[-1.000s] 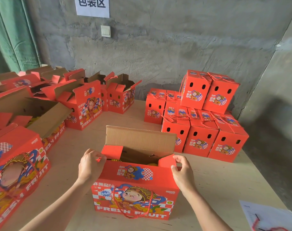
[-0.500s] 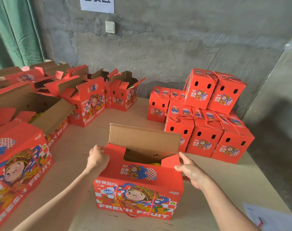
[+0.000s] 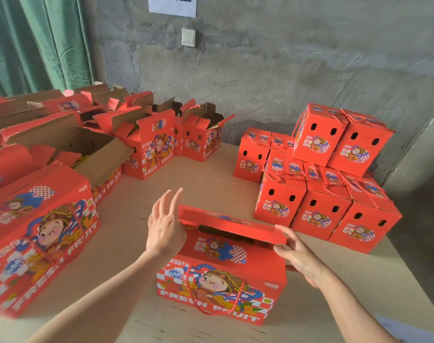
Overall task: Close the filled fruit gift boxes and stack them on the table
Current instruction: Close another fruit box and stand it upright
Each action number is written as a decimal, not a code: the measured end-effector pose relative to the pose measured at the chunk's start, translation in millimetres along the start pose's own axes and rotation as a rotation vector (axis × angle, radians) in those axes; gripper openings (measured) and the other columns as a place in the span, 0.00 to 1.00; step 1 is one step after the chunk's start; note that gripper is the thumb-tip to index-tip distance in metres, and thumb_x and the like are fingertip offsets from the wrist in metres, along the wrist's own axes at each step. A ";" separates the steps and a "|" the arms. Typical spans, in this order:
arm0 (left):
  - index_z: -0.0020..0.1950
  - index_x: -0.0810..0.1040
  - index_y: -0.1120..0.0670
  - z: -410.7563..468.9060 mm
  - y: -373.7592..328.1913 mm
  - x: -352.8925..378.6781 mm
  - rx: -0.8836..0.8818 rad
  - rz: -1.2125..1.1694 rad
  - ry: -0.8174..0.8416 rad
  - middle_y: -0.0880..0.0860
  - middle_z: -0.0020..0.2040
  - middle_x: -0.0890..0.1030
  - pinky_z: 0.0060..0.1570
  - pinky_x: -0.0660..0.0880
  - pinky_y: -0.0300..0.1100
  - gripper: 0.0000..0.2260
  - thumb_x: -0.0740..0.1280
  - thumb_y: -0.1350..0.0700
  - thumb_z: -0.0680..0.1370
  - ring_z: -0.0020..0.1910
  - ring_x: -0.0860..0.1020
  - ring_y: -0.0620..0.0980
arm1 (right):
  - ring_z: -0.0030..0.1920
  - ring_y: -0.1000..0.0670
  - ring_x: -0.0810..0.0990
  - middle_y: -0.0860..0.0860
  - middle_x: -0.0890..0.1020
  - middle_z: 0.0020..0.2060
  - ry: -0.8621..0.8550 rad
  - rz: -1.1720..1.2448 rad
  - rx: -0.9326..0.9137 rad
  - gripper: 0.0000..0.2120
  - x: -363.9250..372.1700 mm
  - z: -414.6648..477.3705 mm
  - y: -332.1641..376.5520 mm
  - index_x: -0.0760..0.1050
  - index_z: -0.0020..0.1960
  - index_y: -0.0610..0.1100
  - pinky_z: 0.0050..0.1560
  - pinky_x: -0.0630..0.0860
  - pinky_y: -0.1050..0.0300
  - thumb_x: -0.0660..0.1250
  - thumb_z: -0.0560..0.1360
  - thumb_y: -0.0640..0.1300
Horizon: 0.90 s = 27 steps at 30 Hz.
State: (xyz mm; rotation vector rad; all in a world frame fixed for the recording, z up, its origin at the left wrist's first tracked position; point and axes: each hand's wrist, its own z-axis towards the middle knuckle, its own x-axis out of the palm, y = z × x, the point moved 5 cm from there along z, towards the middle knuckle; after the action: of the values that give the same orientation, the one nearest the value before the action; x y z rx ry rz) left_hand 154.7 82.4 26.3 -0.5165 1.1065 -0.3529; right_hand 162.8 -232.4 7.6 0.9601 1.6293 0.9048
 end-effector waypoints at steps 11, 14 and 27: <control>0.67 0.70 0.52 0.6 -3.2 7.7 0.042 0.030 0.122 0.52 0.67 0.68 0.67 0.63 0.48 0.21 0.58 0.56 0.73 0.67 0.62 0.54 | 0.66 0.54 0.65 0.55 0.65 0.67 -0.025 -0.133 -0.092 0.24 0.3 -10.4 7.3 0.65 0.68 0.56 0.61 0.67 0.58 0.63 0.78 0.34; 0.70 0.67 0.51 -1.5 -8.0 12.5 0.228 0.184 0.191 0.54 0.74 0.61 0.74 0.46 0.51 0.29 0.56 0.44 0.70 0.75 0.51 0.53 | 0.74 0.51 0.58 0.53 0.56 0.76 -0.060 -0.312 -0.146 0.26 0.8 -10.9 12.5 0.64 0.72 0.49 0.70 0.64 0.53 0.65 0.77 0.35; 0.65 0.62 0.57 39.5 -28.5 25.8 0.456 0.478 0.657 0.54 0.65 0.72 0.72 0.51 0.53 0.36 0.60 0.30 0.71 0.72 0.59 0.53 | 0.72 0.54 0.61 0.57 0.60 0.74 0.190 -0.713 -0.074 0.31 -14.9 2.0 35.9 0.61 0.73 0.52 0.67 0.59 0.59 0.68 0.74 0.55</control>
State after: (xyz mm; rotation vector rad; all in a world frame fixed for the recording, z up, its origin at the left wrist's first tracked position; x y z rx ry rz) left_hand 200.8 54.1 36.6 0.3023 1.6748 -0.3453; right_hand 173.3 -231.2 45.1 0.1955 1.8929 0.5589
